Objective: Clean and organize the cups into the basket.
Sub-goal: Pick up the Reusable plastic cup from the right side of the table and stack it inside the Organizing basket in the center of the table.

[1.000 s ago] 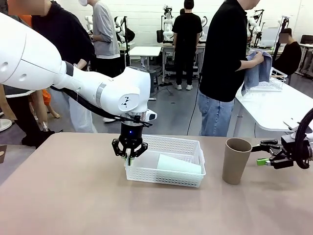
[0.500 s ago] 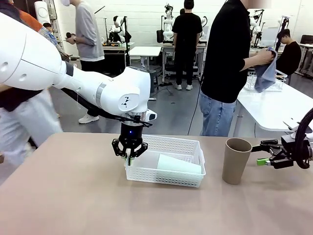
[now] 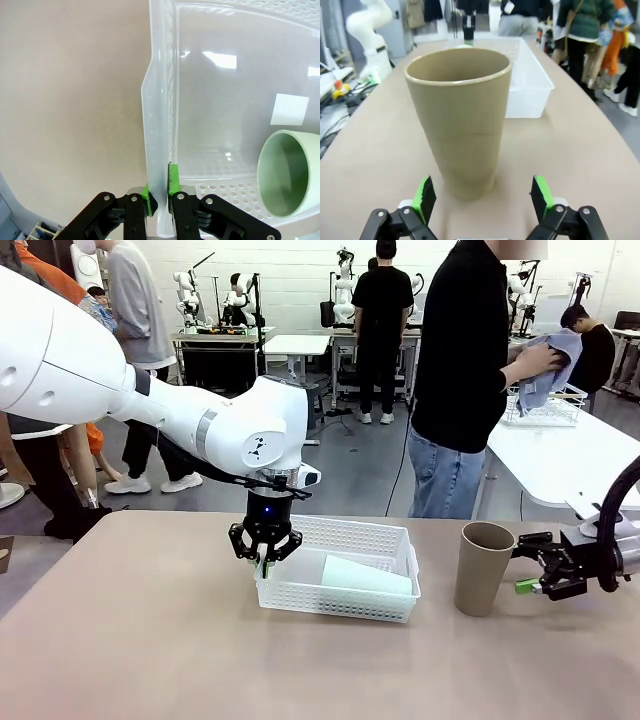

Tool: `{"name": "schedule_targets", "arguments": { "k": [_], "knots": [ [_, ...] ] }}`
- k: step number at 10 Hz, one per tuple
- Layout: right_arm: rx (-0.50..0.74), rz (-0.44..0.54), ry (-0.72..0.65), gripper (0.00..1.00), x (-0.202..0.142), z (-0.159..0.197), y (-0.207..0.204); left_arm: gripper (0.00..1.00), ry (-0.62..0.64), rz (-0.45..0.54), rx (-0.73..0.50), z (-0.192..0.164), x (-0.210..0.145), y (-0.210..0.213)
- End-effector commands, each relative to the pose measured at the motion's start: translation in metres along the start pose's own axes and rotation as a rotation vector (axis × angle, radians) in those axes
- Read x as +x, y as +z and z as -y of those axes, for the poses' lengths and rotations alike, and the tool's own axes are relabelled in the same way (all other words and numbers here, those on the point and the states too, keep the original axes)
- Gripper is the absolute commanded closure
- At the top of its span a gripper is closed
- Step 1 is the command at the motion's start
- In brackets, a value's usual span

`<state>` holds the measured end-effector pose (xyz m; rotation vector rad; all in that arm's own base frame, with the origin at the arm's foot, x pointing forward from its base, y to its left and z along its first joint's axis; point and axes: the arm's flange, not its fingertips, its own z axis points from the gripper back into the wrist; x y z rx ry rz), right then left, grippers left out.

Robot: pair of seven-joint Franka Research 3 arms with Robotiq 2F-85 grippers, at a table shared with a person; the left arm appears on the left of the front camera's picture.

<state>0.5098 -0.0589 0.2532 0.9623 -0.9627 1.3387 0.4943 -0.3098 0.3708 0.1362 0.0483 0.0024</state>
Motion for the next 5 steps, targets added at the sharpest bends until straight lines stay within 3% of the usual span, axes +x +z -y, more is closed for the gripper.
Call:
{"name": "schedule_targets", "arguments": {
  "k": [1,5],
  "knots": [
    [0.032,-0.023,0.016,0.00,-0.004,0.007,-0.010,1.00,-0.004,-0.001,0.004,-0.001,0.000,-0.001],
    [0.071,-0.021,0.007,0.00,-0.002,0.015,-0.031,1.00,-0.004,-0.001,0.004,-0.001,0.000,-0.001]
  ]
}}
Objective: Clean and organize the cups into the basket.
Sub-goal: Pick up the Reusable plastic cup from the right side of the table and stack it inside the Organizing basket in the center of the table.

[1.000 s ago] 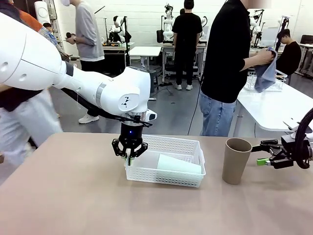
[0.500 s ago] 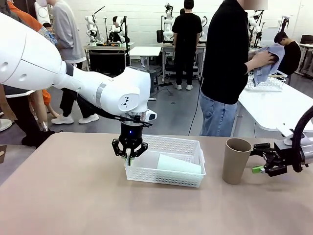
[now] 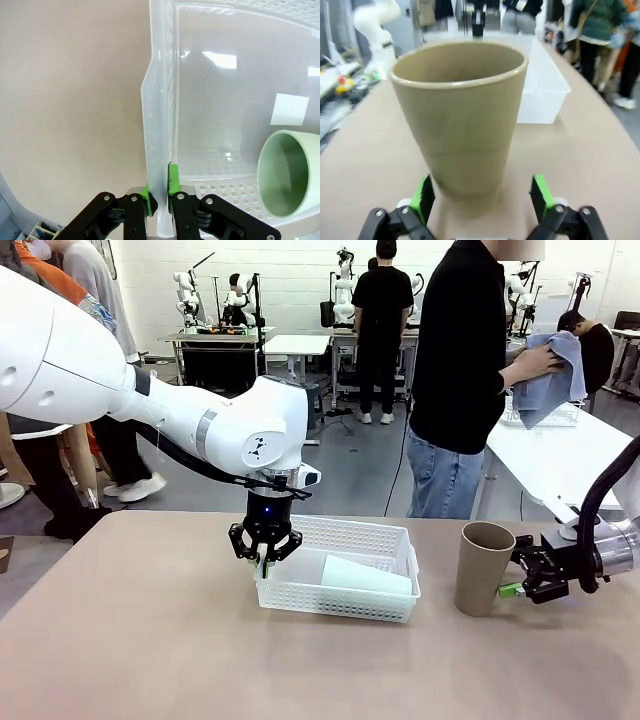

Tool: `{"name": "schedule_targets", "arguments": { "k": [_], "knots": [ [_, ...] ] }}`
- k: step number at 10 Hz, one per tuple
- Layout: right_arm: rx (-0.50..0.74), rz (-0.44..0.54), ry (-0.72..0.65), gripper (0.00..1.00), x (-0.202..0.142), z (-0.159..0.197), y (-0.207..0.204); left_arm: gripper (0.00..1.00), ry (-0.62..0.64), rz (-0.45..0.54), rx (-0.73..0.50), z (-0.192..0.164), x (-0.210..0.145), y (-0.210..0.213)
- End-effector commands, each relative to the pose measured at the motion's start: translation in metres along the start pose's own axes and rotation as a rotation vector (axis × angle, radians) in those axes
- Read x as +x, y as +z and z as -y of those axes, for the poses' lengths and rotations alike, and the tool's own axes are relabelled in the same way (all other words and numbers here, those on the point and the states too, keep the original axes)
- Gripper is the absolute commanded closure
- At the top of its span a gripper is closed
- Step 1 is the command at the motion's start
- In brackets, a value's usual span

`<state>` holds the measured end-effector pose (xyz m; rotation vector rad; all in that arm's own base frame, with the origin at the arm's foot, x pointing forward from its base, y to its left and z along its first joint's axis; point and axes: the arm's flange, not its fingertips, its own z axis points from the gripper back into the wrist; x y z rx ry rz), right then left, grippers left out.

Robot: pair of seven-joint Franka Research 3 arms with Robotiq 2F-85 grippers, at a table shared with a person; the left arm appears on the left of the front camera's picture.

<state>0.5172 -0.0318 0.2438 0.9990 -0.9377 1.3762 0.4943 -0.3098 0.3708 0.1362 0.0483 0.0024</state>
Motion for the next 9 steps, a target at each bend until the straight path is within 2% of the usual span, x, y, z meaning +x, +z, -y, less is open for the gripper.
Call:
{"name": "schedule_targets", "arguments": {
  "k": [1,9],
  "knots": [
    [0.037,-0.023,-0.003,0.00,-0.001,0.009,-0.007,1.00,-0.004,-0.001,0.004,-0.001,0.000,-0.001],
    [0.125,-0.001,-0.039,0.00,0.009,0.017,-0.048,1.00,-0.004,-0.001,0.004,-0.001,0.000,-0.001]
  ]
}}
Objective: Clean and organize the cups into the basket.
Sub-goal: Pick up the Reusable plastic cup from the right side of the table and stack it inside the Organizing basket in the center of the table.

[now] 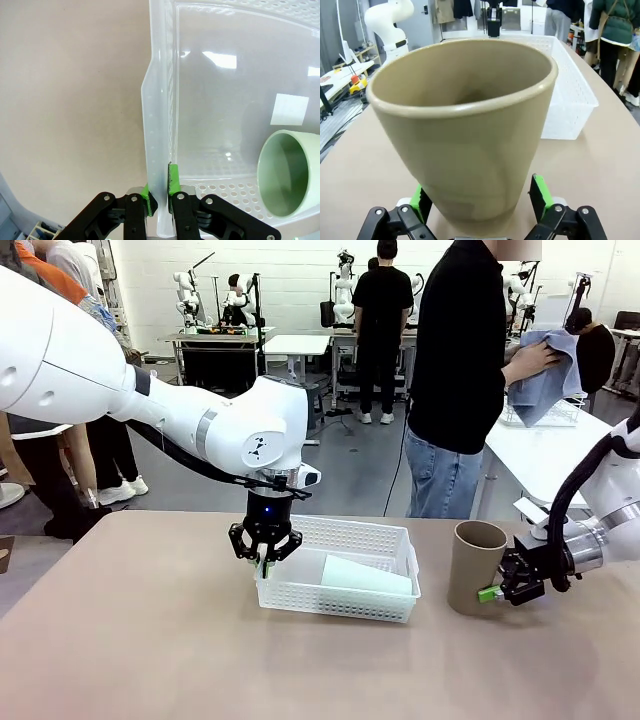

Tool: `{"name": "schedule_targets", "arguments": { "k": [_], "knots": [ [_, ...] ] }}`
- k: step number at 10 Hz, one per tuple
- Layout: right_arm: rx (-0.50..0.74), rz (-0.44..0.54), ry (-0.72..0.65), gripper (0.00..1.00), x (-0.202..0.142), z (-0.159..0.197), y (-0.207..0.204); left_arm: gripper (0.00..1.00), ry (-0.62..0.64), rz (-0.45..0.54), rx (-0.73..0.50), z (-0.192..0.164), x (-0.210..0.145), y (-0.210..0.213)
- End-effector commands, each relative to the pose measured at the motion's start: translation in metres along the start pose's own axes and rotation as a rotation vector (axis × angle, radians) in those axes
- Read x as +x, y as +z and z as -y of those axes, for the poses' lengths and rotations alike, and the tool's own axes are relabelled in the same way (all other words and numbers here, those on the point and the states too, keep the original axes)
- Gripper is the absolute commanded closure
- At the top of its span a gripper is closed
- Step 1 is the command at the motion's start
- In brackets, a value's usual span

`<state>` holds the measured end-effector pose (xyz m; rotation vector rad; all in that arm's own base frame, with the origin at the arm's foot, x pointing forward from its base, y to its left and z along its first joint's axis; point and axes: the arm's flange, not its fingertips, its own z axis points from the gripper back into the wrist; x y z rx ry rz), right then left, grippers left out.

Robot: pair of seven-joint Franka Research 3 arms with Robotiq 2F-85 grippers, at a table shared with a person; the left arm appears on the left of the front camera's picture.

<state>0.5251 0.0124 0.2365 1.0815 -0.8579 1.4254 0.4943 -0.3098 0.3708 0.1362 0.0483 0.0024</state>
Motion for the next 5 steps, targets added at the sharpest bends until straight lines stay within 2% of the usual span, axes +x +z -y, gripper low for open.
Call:
{"name": "schedule_targets", "arguments": {
  "k": [1,2,3,4,5],
  "knots": [
    [0.015,0.019,-0.024,0.00,0.0020,0.0089,-0.0071,1.00,-0.004,-0.001,0.004,-0.0006,-0.0001,-0.0012],
    [0.034,0.026,-0.022,0.00,0.0015,0.0091,-0.0077,1.00,-0.004,-0.001,0.004,-0.0006,-0.0001,-0.0012],
    [0.043,0.026,0.001,0.59,0.0011,0.0072,-0.0059,1.00,-0.004,-0.001,0.004,-0.0006,-0.0001,-0.0012],
    [0.046,0.029,0.007,0.60,0.0012,0.0062,-0.0041,1.00,-0.004,-0.001,0.004,-0.0006,-0.0001,-0.0012],
    [0.038,0.037,0.007,1.00,0.0014,0.0050,-0.0019,1.00,-0.004,-0.001,0.004,-0.0006,-0.0001,-0.0012]
  ]
}}
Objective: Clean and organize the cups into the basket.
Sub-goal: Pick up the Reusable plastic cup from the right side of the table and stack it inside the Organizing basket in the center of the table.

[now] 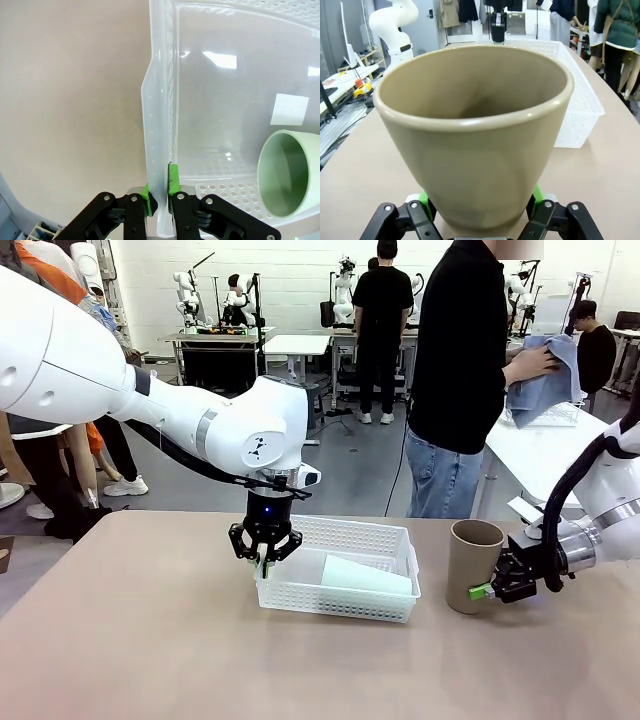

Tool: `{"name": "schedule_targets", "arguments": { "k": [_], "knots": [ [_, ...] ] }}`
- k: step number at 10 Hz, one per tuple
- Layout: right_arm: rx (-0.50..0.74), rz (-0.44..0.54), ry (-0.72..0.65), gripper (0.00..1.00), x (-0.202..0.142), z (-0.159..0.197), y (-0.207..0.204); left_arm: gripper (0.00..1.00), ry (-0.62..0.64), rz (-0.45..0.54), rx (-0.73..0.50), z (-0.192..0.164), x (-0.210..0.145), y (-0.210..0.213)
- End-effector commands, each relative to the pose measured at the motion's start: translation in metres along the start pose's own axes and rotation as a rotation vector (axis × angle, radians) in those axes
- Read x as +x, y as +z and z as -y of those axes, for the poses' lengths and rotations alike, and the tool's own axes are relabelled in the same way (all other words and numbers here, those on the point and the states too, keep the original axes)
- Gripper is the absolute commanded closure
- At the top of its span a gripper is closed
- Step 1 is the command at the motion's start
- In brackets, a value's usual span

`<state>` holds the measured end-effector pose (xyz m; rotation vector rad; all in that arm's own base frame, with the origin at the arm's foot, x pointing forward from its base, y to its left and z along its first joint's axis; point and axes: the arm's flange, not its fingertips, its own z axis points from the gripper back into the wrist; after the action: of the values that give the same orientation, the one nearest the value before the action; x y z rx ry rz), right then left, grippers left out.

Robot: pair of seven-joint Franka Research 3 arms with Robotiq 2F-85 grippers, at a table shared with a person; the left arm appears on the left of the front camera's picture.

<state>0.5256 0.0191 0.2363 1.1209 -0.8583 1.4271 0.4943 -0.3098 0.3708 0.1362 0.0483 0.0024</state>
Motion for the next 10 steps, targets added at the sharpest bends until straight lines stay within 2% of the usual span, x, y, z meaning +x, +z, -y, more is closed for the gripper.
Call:
{"name": "schedule_targets", "arguments": {
  "k": [1,2,3,4,5,8,10],
  "knots": [
    [0.006,0.016,0.013,0.65,0.000,0.001,0.006,1.00,-0.004,-0.001,0.004,-0.001,0.000,-0.001],
    [0.001,0.016,0.013,1.00,0.001,-0.001,0.008,1.00,-0.004,-0.001,0.004,-0.001,0.000,-0.001],
    [-0.019,0.019,-0.002,1.00,0.004,-0.006,0.010,1.00,-0.004,-0.001,0.004,-0.001,0.000,-0.001],
    [-0.103,0.036,-0.098,1.00,0.014,-0.011,0.016,1.00,-0.004,-0.001,0.004,-0.001,0.000,-0.001],
    [-0.228,0.104,-0.159,1.00,0.039,-0.034,0.026,1.00,-0.004,-0.001,0.004,-0.001,0.000,-0.001],
    [-0.439,0.230,-0.154,1.00,0.112,-0.093,0.047,1.00,-0.004,-0.001,0.004,-0.001,0.000,-0.001],
    [-0.463,0.222,-0.148,1.00,0.138,-0.108,0.053,1.00,-0.004,-0.001,0.004,-0.001,0.000,-0.001]
  ]
}}
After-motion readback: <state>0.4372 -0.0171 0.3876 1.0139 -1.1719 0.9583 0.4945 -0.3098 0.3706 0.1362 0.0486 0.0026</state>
